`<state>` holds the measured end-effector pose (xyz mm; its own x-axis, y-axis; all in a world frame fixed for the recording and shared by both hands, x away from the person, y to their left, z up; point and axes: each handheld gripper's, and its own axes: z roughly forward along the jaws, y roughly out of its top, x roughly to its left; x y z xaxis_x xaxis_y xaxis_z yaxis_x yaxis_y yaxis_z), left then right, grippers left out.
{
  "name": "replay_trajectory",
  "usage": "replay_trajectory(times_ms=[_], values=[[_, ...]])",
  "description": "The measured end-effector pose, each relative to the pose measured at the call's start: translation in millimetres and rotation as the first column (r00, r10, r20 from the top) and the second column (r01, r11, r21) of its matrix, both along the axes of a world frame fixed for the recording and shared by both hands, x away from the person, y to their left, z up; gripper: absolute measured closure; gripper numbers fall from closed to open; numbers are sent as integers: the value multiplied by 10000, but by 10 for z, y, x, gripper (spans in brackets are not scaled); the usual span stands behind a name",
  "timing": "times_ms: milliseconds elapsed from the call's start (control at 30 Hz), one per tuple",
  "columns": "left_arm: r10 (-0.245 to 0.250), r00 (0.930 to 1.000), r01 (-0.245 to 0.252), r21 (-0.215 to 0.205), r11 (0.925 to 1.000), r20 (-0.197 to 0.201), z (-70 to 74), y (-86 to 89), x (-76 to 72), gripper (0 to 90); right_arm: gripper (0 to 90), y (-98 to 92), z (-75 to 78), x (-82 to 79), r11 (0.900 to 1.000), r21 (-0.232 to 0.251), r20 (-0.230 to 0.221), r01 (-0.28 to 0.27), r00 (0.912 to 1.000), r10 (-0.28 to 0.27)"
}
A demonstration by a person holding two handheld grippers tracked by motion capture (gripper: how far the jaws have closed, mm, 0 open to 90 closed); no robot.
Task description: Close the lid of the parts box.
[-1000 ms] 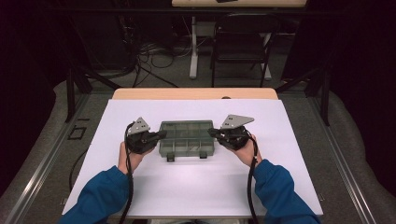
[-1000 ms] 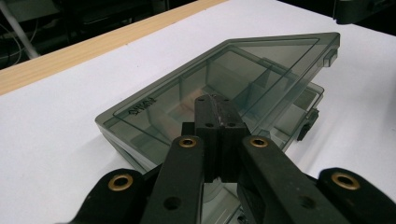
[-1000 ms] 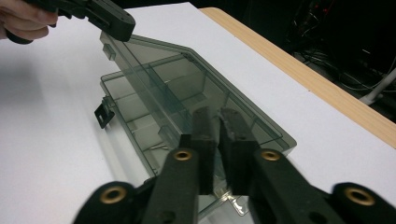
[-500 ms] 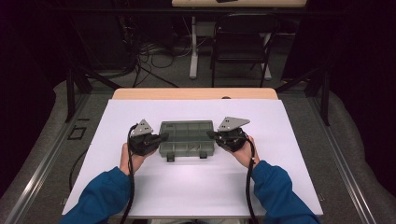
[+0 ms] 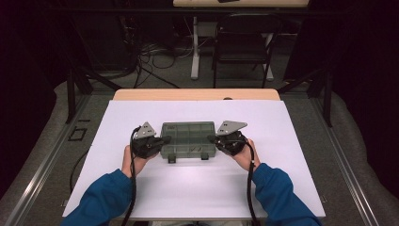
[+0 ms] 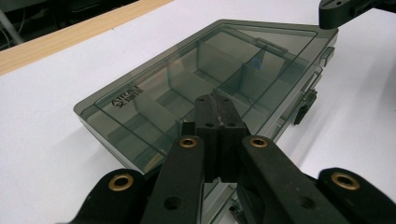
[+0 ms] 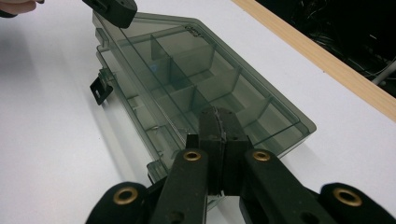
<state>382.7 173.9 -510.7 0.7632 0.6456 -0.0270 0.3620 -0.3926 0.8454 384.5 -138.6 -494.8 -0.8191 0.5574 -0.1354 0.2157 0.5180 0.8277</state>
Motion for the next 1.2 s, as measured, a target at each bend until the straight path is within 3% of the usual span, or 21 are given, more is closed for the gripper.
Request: replay_trajectory(times_ms=[333, 867, 1200], values=[[-54, 10000, 54, 43, 10000, -78, -30, -13, -7, 898, 900, 15, -58, 5, 9996, -265, -280, 9, 9996, -16], [-188, 9989, 216, 658, 9976, -425, -175, -65, 10, 897, 900, 75, -233, 59, 9954, -949, -890, 95, 9959, -180], [-120, 9984, 161, 743, 9971, -547, -209, -83, 5, 899, 900, 64, -281, 71, 9977, -665, -1100, 149, 9937, -221]])
